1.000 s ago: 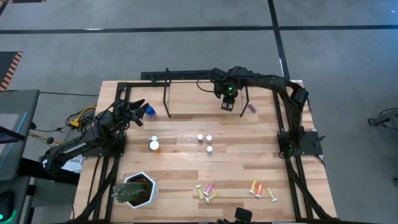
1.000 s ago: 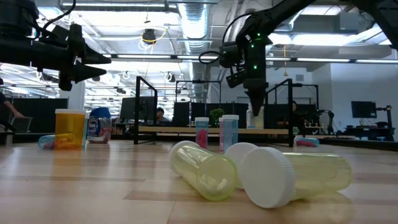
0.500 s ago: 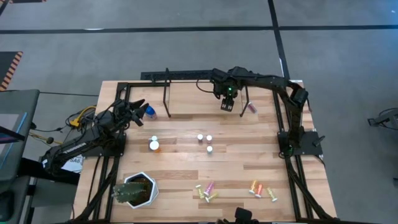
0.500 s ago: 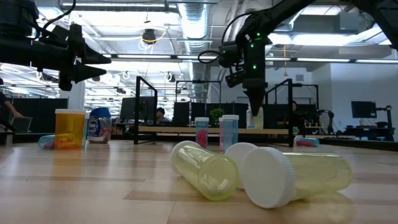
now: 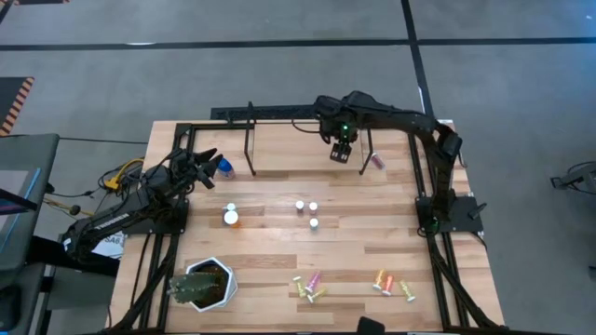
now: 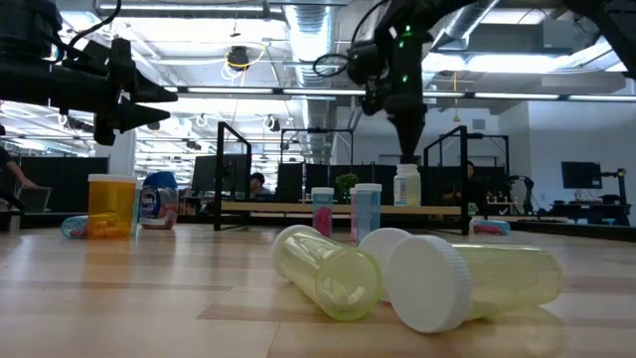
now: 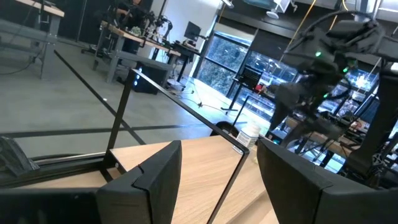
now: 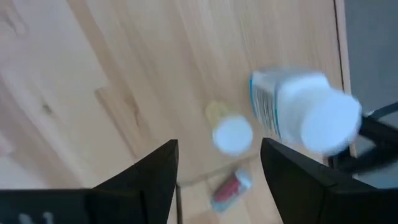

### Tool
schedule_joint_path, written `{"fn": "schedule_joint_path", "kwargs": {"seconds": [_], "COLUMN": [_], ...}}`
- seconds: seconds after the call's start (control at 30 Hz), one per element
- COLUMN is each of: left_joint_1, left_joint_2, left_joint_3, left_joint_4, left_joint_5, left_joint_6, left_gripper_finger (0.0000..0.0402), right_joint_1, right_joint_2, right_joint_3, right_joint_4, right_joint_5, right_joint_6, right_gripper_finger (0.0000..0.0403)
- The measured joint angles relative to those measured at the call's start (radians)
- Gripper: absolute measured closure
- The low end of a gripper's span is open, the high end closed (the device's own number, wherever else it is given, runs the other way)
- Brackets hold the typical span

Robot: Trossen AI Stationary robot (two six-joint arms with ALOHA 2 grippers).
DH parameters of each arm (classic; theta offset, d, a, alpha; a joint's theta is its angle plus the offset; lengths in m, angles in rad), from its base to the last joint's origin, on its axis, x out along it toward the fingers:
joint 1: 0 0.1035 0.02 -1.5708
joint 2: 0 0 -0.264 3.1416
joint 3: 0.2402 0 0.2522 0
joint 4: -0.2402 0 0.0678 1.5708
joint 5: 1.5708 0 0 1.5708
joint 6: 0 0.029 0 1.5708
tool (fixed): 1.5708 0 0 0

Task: Pick and place medicine bottles onto shelf by color
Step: Put the blue pill bottle on the shelf

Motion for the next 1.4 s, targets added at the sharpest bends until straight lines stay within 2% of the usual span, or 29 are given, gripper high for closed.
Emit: {"fn": "schedule_joint_path", "kwargs": {"seconds": [0.13, 0.3, 0.47, 0.63, 0.83, 0.9, 1.07, 1.23, 1.4], "left_joint_1": [0.0, 0.0, 0.0, 0.0, 0.0, 0.0, 0.0, 0.0, 0.0], "left_joint_2": [0.0, 0.0, 0.0, 0.0, 0.0, 0.0, 0.0, 0.0, 0.0], "left_joint_3": [0.0, 0.0, 0.0, 0.0, 0.0, 0.0, 0.0, 0.0, 0.0], "left_joint_4": [0.0, 0.0, 0.0, 0.0, 0.0, 0.0, 0.0, 0.0, 0.0], "left_joint_5": [0.0, 0.0, 0.0, 0.0, 0.0, 0.0, 0.0, 0.0, 0.0], "left_joint_6": [0.0, 0.0, 0.0, 0.0, 0.0, 0.0, 0.0, 0.0, 0.0], "left_gripper_finger": [0.0203, 0.0203, 0.0203, 0.0203, 0.0203, 0.0203, 0.0203, 0.0203, 0.0203], "right_joint_1": [0.006, 0.05, 0.227, 0.451, 0.672, 0.725, 0.826, 0.905, 0.969], "right_joint_2": [-0.105, -0.29, -0.421, -0.487, -0.497, -0.493, -0.455, -0.375, -0.297], "right_joint_3": [-0.017, -0.13, -0.298, -0.426, -0.521, -0.542, -0.576, -0.579, -0.579], "right_joint_4": [-0.011, 0.042, 0.068, 0.069, 0.074, 0.103, 0.163, 0.212, 0.318], "right_joint_5": [-0.045, -0.08, -0.082, -0.076, -0.043, -0.04, -0.051, -0.233, -0.351], "right_joint_6": [0.052, 0.2, 0.424, 0.74, 1.09, 1.158, 1.183, 1.178, 1.125], "right_gripper_finger": [0.0153, 0.0153, 0.0153, 0.0153, 0.0153, 0.0153, 0.0153, 0.0153, 0.0153]}}
